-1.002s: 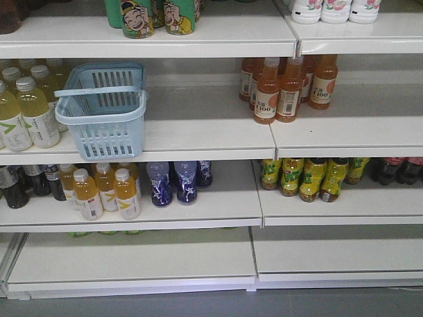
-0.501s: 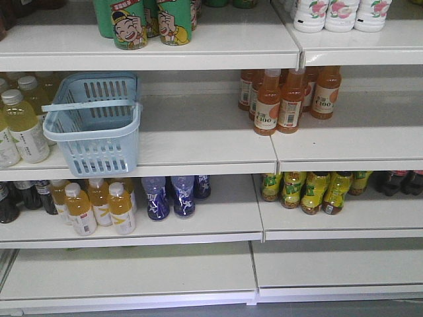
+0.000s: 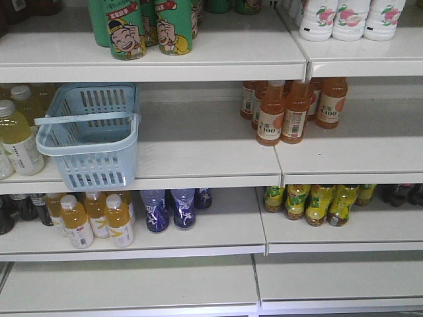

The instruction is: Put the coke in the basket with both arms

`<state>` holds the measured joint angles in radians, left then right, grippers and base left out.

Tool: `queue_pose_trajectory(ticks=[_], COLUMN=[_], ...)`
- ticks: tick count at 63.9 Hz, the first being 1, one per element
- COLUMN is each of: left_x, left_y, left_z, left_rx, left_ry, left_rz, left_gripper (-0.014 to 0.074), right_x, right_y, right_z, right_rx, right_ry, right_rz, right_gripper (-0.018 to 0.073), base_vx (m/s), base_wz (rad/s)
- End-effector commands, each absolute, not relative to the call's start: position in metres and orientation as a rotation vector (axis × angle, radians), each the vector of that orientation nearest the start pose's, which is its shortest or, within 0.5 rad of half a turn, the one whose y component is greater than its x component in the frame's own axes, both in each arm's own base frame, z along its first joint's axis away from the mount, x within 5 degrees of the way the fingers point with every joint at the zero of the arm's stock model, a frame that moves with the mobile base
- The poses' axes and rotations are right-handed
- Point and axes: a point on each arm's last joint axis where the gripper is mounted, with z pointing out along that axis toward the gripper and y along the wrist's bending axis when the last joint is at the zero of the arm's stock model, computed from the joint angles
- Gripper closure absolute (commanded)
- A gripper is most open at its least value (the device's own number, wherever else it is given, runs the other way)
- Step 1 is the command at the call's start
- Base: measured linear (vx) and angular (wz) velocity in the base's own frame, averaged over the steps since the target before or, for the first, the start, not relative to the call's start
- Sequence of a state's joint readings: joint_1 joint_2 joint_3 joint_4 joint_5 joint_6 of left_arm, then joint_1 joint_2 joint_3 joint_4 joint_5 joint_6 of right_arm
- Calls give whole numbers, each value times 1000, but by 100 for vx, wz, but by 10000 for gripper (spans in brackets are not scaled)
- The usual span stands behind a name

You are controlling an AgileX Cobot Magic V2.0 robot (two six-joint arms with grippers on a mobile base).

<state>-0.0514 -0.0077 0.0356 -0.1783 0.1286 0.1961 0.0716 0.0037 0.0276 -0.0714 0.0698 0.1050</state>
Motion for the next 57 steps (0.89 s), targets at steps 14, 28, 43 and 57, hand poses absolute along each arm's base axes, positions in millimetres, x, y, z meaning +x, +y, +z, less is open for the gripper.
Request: queue_pose_trajectory(ticks=[14,28,43,57], left_x=[54,54,54,54], left_y=[-4,-4,-4,-4], left_z=[208,208,208,208], left_rx=[59,59,59,59], left_ry=[1519,1519,1519,1519], left_rz=[-44,-44,-44,-44], left_gripper=[602,602,602,602], right_x=[59,59,59,59], right_y=[4,4,4,4], right_z=[200,200,200,200], right_rx=[-39,-39,-39,-39], right_ry=[1534,1534,1534,1534], right_rz=[72,72,72,72], right_gripper=[569,569,569,569], base_vx=[4,0,0,0], base_wz=[0,0,0,0])
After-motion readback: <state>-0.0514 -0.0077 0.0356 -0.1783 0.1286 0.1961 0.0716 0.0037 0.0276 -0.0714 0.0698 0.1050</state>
